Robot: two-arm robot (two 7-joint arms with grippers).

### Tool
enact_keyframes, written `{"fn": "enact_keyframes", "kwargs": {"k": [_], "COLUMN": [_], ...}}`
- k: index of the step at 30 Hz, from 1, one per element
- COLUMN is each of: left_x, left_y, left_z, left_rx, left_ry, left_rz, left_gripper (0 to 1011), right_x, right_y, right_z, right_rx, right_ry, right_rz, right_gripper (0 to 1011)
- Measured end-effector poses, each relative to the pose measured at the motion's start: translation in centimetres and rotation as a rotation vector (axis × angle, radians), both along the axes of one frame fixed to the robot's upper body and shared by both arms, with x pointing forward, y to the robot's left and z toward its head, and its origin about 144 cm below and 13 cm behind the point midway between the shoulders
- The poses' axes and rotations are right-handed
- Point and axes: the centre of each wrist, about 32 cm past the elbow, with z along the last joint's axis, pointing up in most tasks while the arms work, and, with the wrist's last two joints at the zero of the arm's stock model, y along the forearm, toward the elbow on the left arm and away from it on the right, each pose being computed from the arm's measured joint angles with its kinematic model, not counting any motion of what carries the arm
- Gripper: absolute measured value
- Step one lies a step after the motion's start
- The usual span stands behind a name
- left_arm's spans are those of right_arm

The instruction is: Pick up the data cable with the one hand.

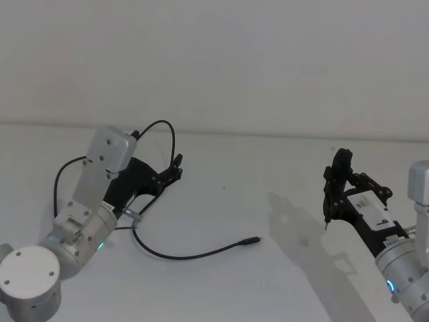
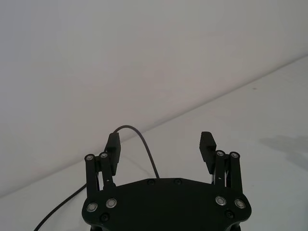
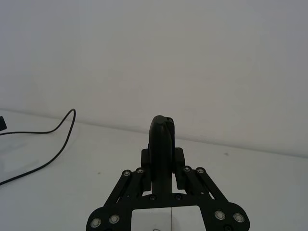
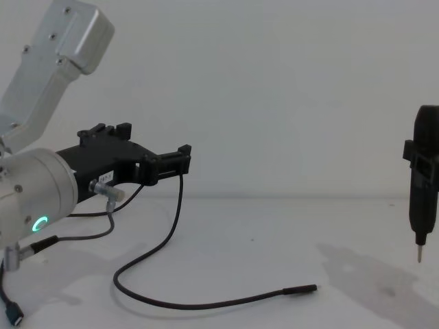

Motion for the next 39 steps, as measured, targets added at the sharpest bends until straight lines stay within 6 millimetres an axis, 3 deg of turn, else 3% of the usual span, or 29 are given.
{"fn": "enact_keyframes", "kwargs": {"k": [39], "left_x": [-0.09], "left_y": [0.00], "left_z": [-0.10], "left_rx": [-0.006], "left_ry": [0.000], "left_rz": [0.011], "left_gripper": [1001], "right_x": [0.00], "right_y": [0.00], "right_z": [0.00], "right_rx": [0.000], "right_ry": [0.000], "right_rz": [0.000], "right_gripper": [268]}}
